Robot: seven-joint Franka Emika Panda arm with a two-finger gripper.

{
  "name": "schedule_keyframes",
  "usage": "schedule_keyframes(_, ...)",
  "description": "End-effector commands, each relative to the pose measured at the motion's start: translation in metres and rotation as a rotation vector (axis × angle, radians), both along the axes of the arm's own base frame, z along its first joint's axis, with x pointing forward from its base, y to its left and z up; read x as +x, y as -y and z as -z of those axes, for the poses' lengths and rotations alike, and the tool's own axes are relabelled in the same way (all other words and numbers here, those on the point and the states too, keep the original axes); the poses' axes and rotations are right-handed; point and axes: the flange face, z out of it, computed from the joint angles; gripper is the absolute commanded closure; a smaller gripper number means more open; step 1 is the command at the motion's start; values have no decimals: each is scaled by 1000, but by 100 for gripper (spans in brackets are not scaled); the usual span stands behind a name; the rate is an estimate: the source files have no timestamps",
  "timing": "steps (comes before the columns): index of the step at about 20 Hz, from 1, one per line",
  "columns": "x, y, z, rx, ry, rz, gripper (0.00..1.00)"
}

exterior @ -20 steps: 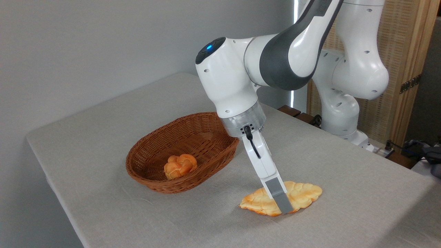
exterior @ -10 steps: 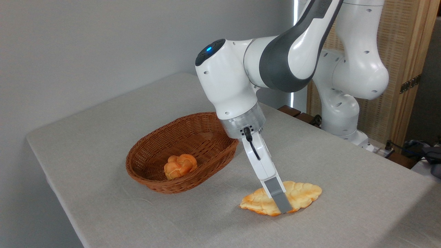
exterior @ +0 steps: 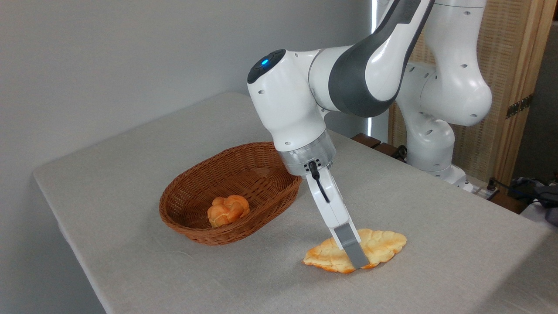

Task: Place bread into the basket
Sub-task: 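Close the gripper fingers on the edge of the flat bread, then lift the flat bread and carry it over the wicker basket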

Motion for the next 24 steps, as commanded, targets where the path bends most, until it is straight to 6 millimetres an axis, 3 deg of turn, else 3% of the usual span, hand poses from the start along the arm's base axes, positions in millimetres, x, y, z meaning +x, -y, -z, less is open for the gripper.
schedule_keyframes(1,1,-2,0,-25,23,-3,53)
schedule_keyframes(10,3,-1,-12,-43,45,-18,53)
schedule_keyframes(18,19,-2,-64,-117,69,-100,53)
schedule_keyframes(24,34,17,-133,-287,102,-280,53)
